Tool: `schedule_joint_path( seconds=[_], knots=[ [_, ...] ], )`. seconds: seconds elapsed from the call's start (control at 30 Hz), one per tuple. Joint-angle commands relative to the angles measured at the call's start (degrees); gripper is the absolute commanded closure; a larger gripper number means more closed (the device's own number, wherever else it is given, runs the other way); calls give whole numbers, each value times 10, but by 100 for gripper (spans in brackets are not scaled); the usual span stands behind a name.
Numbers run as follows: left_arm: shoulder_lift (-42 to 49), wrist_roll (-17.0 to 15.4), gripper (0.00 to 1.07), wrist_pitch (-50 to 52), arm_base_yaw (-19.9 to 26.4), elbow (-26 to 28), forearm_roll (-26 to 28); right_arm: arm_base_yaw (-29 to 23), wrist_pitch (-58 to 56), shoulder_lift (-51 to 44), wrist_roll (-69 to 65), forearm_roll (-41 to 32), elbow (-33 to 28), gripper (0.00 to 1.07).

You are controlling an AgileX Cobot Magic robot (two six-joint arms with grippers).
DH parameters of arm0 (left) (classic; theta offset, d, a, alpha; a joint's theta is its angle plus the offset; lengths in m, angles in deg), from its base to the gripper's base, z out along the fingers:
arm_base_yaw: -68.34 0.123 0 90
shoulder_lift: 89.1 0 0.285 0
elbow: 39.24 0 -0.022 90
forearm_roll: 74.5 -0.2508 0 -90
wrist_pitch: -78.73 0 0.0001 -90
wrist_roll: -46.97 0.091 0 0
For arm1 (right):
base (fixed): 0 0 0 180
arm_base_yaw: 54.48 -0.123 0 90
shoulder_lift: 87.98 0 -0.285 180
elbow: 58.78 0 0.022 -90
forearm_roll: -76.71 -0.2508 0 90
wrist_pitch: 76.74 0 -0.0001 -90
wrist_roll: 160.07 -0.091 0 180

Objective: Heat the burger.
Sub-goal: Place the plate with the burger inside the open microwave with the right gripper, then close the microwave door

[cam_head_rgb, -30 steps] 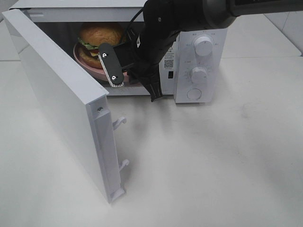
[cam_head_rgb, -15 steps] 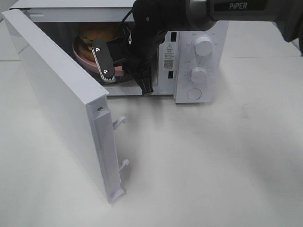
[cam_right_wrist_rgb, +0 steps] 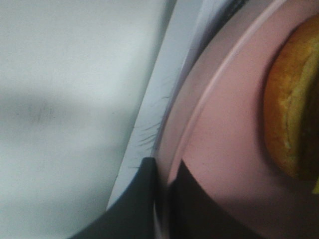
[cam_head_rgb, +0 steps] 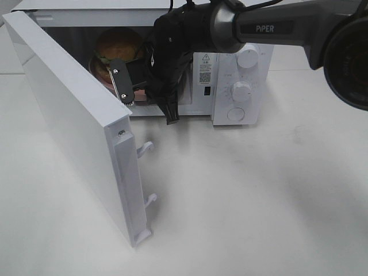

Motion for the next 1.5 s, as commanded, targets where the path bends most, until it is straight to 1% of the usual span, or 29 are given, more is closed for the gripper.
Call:
schedule_joint_path(
  seconds=[0.03, 0.33, 0.4, 0.43, 0.47, 0.5, 0.53, 0.57, 0.6, 0.67, 0.7, 0.73, 0.87, 0.97, 1.0, 1.03, 1.07, 1.1, 1.13, 1.2, 1.23, 1.27, 1.3, 1.33, 1.37, 1.4, 1.43, 1.47, 1.5],
  knots=[
    [-1, -1, 18, 2, -1, -1, -2, -3, 33, 3, -18, 4, 23, 107],
    [-1, -1, 18, 2, -1, -1, -2, -3, 40, 16, -46, 4, 23, 104],
    [-1, -1, 18, 2, -1, -1, -2, -2, 48, 15, -65, 6, 23, 96],
    [-1, -1, 18, 2, -1, -1, -2, -2, 48, 15, -65, 6, 23, 96],
    [-1, -1, 18, 2, -1, -1, -2, -2, 48, 15, -66, 6, 23, 93],
    [-1, -1, 18, 2, -1, -1, -2, -2, 46, 15, -66, 6, 23, 87],
    [-1, -1, 18, 2, -1, -1, -2, -2, 46, 15, -66, 6, 23, 87],
    [-1, -1, 18, 2, -1, -1, -2, -2, 44, 15, -72, 6, 23, 80],
    [-1, -1, 18, 2, -1, -1, -2, -2, 44, 15, -72, 6, 23, 80],
    [-1, -1, 18, 2, -1, -1, -2, -2, 43, 15, -87, 6, 22, 70],
    [-1, -1, 18, 2, -1, -1, -2, -2, 43, 15, -87, 6, 22, 70],
    [-1, -1, 18, 2, -1, -1, -2, -2, 35, 15, -94, 6, 22, 65],
    [-1, -1, 18, 2, -1, -1, -2, -2, 19, 14, -94, 3, 21, 61],
    [-1, -1, 18, 2, -1, -1, -2, -3, 34, 3, -94, 1, 2, 61],
    [-1, -1, 18, 2, -1, -1, -2, -3, 55, -12, -94, -8, -21, 61],
    [-1, -1, 18, 2, -1, -1, -2, -3, 55, -12, -94, -8, -21, 61],
    [-1, -1, 18, 2, -1, -1, -2, -3, 77, -27, -94, -11, -50, 61],
    [-1, -1, 18, 2, -1, -1, -2, -3, 77, -27, -94, -11, -50, 61],
    [-1, -1, 18, 2, -1, -1, -2, -3, 95, -43, -94, -11, -78, 61],
    [-1, -1, 18, 2, -1, -1, -2, -3, 103, -49, -94, -11, -87, 60],
    [-1, -1, 18, 2, -1, -1, -2, -3, 111, -64, -96, -11, -108, 57],
    [-1, -1, 18, 2, -1, -1, -2, -3, 111, -64, -96, -11, -108, 57],
    [-1, -1, 18, 2, -1, -1, -2, -3, 114, -77, -96, -10, -126, 52],
    [-1, -1, 18, 2, -1, -1, -2, -3, 114, -77, -96, -10, -126, 52],
    [-1, -1, 18, 2, -1, -1, -2, -3, 114, -83, -96, -10, -132, 50],
    [-1, -1, 18, 2, -1, -1, -2, -3, 113, -93, -96, -10, -145, 45],
    [-1, -1, 18, 2, -1, -1, -2, -3, 113, -93, -96, -10, -145, 45],
    [-1, -1, 18, 2, -1, -1, -2, -2, 112, -101, -101, -10, -156, 40],
    [-1, -1, 18, 2, -1, -1, -2, -2, 112, -101, -101, -10, -156, 40]
  ],
)
